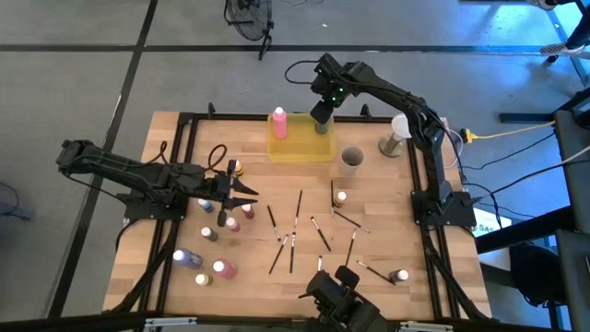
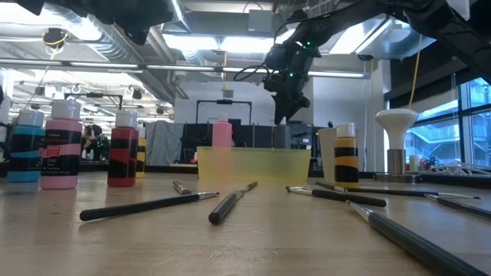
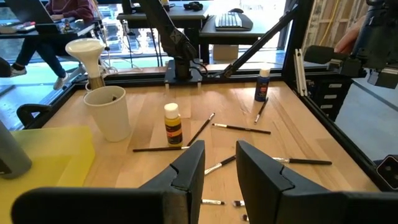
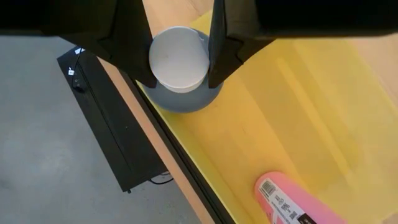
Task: Pick & Place Paint Supplies
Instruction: Put the large black paint bottle into the yellow bin
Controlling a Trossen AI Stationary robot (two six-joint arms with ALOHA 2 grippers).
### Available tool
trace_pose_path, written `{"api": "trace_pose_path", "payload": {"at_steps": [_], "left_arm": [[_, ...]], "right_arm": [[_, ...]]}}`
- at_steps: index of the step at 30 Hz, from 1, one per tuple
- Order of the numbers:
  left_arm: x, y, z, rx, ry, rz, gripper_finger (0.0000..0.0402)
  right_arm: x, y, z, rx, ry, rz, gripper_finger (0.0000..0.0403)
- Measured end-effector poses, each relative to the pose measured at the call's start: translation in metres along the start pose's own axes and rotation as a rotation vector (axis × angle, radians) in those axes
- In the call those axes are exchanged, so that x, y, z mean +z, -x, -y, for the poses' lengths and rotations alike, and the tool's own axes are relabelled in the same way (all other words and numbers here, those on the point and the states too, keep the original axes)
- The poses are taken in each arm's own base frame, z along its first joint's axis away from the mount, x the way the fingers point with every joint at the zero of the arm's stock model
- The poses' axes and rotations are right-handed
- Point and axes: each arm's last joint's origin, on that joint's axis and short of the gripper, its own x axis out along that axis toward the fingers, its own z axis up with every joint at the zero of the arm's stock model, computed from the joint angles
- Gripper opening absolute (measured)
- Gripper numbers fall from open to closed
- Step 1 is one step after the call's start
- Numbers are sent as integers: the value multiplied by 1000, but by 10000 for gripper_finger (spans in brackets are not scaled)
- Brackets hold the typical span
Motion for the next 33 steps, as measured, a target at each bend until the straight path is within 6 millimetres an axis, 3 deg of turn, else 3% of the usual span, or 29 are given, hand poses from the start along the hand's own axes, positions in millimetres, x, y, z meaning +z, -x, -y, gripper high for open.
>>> {"api": "trace_pose_path", "payload": {"at_steps": [9,16,21,33], "left_arm": [[-1,0,0,1,7,-9,86],[-1,0,0,0,6,-12,86],[-1,0,0,1,6,-12,86],[-1,0,0,1,-6,-12,86]], "right_arm": [[0,0,0,0,-2,-1,127],[0,-1,-1,0,1,-4,223],[0,-1,-2,0,1,-3,260],[-2,0,-6,-125,18,-36,272]]}}
